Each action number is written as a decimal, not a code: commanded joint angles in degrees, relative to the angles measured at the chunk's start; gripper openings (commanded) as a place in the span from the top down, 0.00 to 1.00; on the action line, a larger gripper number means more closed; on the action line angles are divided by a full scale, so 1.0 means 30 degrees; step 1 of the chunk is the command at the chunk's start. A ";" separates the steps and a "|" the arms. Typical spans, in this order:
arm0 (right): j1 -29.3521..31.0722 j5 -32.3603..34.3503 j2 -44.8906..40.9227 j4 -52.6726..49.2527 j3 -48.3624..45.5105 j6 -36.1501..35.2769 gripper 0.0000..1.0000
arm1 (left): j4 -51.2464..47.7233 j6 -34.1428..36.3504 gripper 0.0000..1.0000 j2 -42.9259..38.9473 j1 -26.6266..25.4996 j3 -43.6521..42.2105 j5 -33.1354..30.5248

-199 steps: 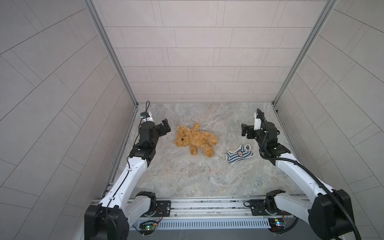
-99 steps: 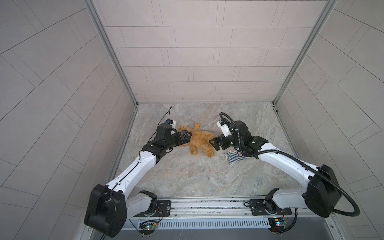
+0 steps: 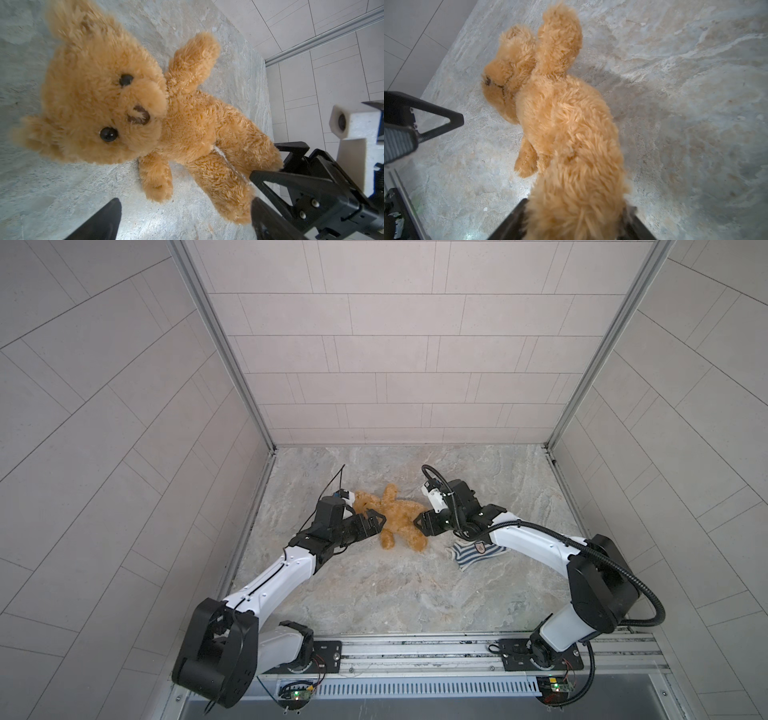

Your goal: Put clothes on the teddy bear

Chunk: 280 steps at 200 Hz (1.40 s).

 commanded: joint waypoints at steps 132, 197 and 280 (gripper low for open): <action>0.8406 0.7002 -0.5121 0.3722 -0.5307 0.6801 0.82 | 0.1011 -0.2187 0.00 0.0682 -0.2764 -0.0290 -0.1914; 1.0957 0.6570 -0.2567 0.6050 -0.4631 0.8145 0.79 | -0.3322 -0.2052 0.00 -0.0373 -0.5165 -0.0516 -0.5639; 1.2190 0.5100 -0.2347 0.9158 -0.5395 0.7632 0.77 | -0.3403 -0.3825 0.00 -0.0640 -0.5210 -0.1691 -0.6160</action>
